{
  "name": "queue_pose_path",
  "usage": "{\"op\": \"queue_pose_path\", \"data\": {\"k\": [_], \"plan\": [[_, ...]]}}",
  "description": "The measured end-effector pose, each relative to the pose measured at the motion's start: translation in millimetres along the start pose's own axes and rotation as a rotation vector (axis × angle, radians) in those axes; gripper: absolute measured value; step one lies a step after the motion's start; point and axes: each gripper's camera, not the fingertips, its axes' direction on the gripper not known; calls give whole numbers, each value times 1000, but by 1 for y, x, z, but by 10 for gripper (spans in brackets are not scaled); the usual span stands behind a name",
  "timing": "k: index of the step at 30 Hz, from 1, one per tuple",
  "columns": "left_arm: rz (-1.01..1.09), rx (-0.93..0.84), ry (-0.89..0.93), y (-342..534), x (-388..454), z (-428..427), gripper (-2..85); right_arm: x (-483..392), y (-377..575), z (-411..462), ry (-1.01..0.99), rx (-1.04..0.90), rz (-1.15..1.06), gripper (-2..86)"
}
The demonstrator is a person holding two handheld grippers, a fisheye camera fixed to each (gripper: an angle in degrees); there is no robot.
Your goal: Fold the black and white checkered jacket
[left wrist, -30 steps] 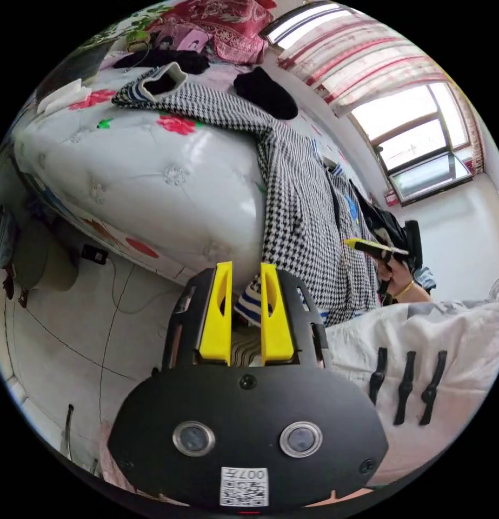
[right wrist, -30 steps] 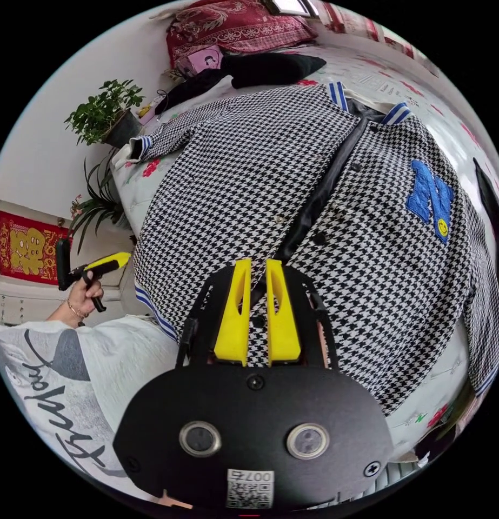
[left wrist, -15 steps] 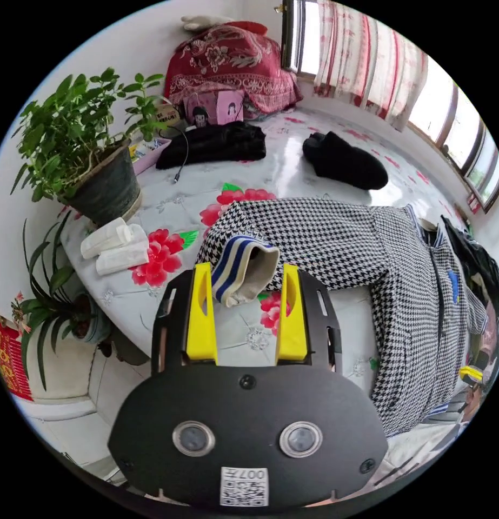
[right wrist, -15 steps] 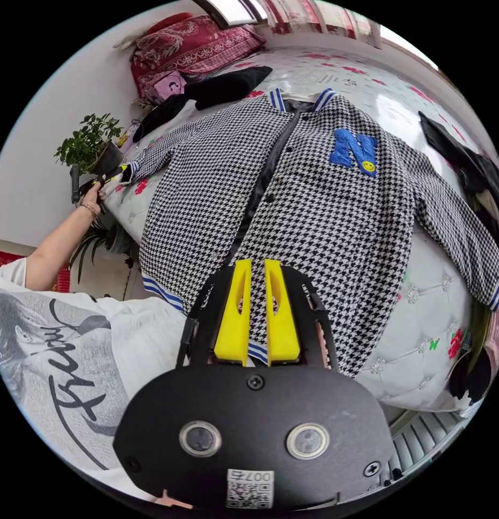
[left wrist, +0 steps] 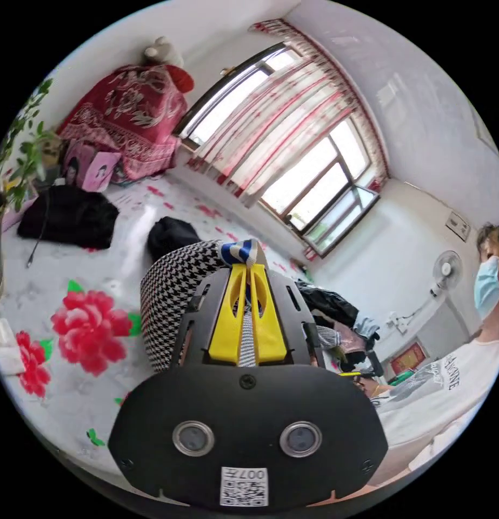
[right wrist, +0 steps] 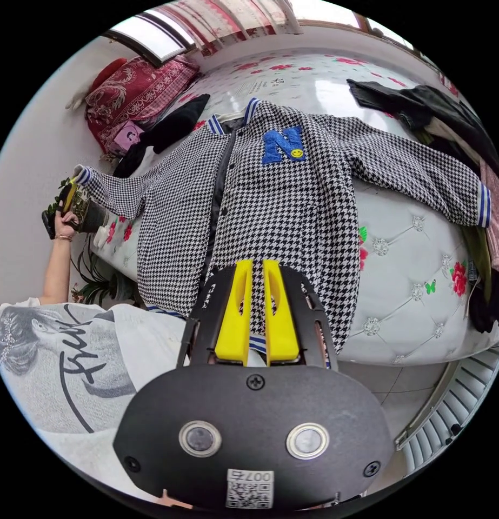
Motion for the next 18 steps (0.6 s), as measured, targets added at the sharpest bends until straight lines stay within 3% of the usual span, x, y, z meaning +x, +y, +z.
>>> {"op": "queue_pose_path", "data": {"k": [6, 9, 12, 18], "plan": [[151, -15, 402, -27, 136, 112, -1, 18, -21, -30, -29, 63, 9, 17], [163, -164, 506, 7, 191, 213, 41, 34, -25, -45, -54, 100, 38, 27], [177, -494, 389, 80, 213, 319, 96, 67, -22, -60, -101, 143, 124, 37], [-26, -594, 138, 164, 140, 309, 100, 184, -2, -99, -181, 323, 427, 61]]}}
